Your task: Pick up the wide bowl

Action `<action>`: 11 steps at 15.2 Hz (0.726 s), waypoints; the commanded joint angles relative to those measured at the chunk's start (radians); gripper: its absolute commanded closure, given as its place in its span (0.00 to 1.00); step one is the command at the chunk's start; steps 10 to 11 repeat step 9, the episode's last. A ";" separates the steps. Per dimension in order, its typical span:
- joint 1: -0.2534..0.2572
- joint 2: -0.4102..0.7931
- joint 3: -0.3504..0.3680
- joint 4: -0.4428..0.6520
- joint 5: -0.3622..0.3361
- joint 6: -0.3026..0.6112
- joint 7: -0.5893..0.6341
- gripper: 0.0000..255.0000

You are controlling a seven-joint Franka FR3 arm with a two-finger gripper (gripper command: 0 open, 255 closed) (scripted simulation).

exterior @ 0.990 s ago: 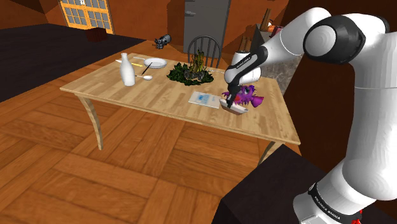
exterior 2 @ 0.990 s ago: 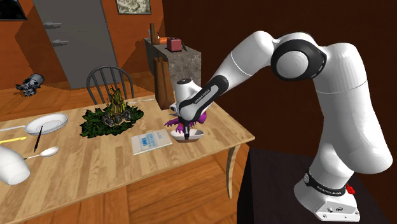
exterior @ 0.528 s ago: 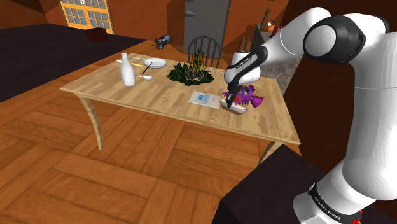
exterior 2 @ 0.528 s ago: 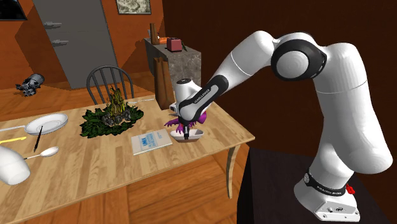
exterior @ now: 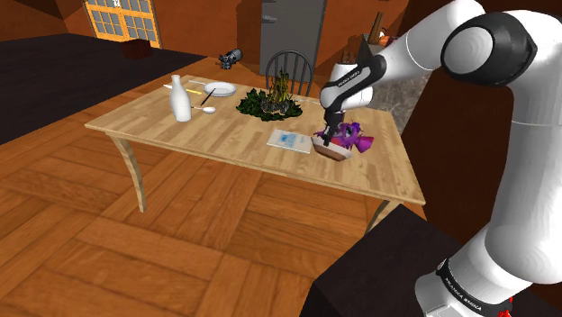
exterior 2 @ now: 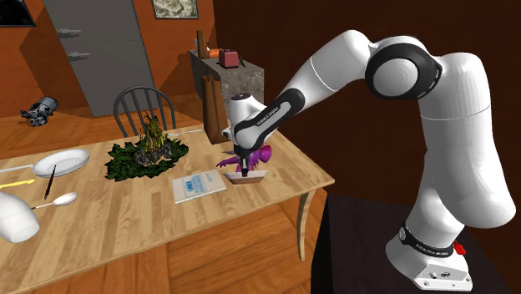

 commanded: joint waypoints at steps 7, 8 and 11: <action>0.004 -0.066 -0.007 0.021 -0.011 -0.086 0.001 1.00; 0.004 -0.067 -0.007 0.022 -0.011 -0.087 0.001 1.00; 0.004 -0.067 -0.007 0.022 -0.011 -0.087 0.001 1.00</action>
